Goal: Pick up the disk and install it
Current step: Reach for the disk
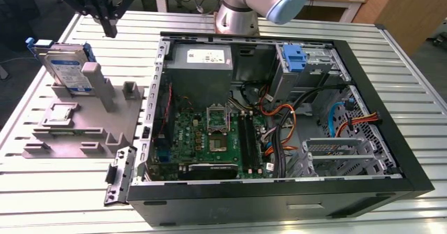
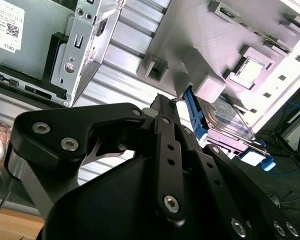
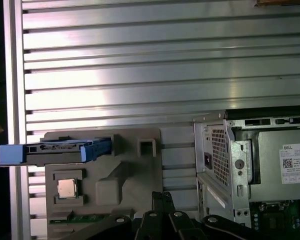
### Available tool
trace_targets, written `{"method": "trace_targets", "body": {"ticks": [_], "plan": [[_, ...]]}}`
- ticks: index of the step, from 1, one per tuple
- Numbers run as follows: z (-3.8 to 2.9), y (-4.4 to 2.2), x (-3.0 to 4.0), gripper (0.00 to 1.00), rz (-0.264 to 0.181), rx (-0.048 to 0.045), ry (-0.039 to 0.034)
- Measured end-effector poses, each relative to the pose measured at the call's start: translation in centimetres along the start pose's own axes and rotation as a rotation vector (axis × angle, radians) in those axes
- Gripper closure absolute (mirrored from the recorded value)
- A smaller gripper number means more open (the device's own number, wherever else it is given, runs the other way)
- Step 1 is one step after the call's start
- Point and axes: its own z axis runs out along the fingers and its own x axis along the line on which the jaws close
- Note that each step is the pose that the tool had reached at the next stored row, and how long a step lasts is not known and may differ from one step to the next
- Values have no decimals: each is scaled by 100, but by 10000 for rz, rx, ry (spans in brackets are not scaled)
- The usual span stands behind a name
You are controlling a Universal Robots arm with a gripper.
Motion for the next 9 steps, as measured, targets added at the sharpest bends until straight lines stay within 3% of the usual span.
{"method": "trace_targets", "body": {"ticks": [9], "plan": [[4, 4, 101, 90, -1, 1, 4]]}}
